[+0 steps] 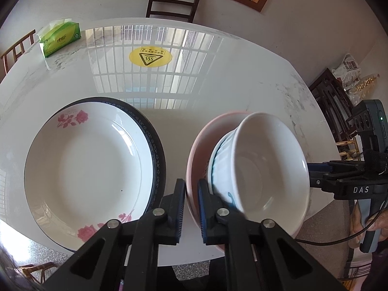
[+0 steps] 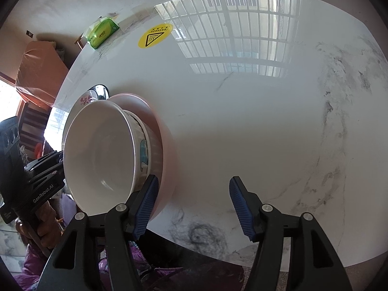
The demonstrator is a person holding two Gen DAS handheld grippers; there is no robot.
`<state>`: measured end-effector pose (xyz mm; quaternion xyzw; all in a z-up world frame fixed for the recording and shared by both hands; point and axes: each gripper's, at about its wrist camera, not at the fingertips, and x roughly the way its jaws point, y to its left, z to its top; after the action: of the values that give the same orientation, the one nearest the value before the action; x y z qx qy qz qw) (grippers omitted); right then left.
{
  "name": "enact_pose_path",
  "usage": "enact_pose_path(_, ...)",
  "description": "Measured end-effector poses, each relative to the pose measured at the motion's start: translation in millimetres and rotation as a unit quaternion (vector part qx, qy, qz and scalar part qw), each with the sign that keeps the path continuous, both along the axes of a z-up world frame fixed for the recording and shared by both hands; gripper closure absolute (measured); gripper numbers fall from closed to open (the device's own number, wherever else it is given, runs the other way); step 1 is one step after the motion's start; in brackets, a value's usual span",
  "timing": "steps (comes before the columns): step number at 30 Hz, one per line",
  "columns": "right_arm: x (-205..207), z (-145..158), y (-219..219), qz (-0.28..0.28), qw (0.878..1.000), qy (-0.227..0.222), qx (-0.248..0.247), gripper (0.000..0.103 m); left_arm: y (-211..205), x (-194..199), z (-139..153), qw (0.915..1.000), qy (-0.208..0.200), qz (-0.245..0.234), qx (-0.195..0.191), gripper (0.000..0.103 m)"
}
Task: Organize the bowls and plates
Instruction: 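Carry the bowl stack with both grippers over the plate stack and lower it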
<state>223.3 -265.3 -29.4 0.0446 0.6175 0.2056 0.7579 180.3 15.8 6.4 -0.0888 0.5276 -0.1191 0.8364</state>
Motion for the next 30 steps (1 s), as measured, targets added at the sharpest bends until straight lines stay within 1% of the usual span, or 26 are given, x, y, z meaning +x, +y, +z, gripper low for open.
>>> enact_pose_path(2,1,-3,0,-0.007,1.0,0.011,0.004,0.045,0,0,0,1.0,-0.002,0.0,0.0,0.094)
enact_pose_path(4,0,-2,3,0.0,1.0,0.006,-0.002,0.045,-1,-1,0,1.0,-0.006,-0.003,0.004,0.095)
enact_pose_path(5,-1,-1,6,0.006,1.0,0.002,-0.005,0.049,-1,-3,1,0.9999,-0.01,-0.004,0.009,0.095)
enact_pose_path(6,-2,1,8,0.011,1.0,0.001,0.002,0.055,-2,-4,1,0.9998,-0.014,-0.004,0.013,0.095)
enact_pose_path(7,-3,2,11,0.017,1.0,0.001,0.009,0.067,-3,-5,1,0.9998,-0.015,-0.001,0.013,0.095)
enact_pose_path(8,-5,5,16,0.027,1.0,-0.005,0.007,0.076,-3,-5,1,0.9998,-0.014,0.004,0.012,0.095)
enact_pose_path(9,-6,7,21,0.038,0.999,-0.012,0.008,0.079,-2,-6,1,0.9998,-0.013,0.008,0.012,0.095)
enact_pose_path(10,-7,9,25,0.043,0.999,-0.018,0.01,0.088,-2,-6,1,0.9998,-0.013,0.01,0.011,0.095)
enact_pose_path(12,-8,10,26,0.042,0.999,-0.027,0.005,0.088,-2,-7,2,0.9997,-0.018,0.014,0.006,0.095)
enact_pose_path(18,-12,8,17,0.032,0.999,-0.03,0.028,0.087,-7,-10,9,0.9993,-0.032,0.015,0.014,0.095)
enact_pose_path(20,-13,6,11,0.025,0.998,-0.028,0.041,0.087,-6,-8,8,0.9996,-0.023,0.018,0.006,0.095)
enact_pose_path(23,-14,6,8,0.024,0.998,-0.03,0.045,0.087,-8,-5,6,0.9997,-0.015,0.018,0.001,0.095)
enact_pose_path(30,-14,6,3,0.015,0.998,-0.03,0.056,0.087,-14,-4,9,0.9997,-0.016,0.02,0.0,0.095)
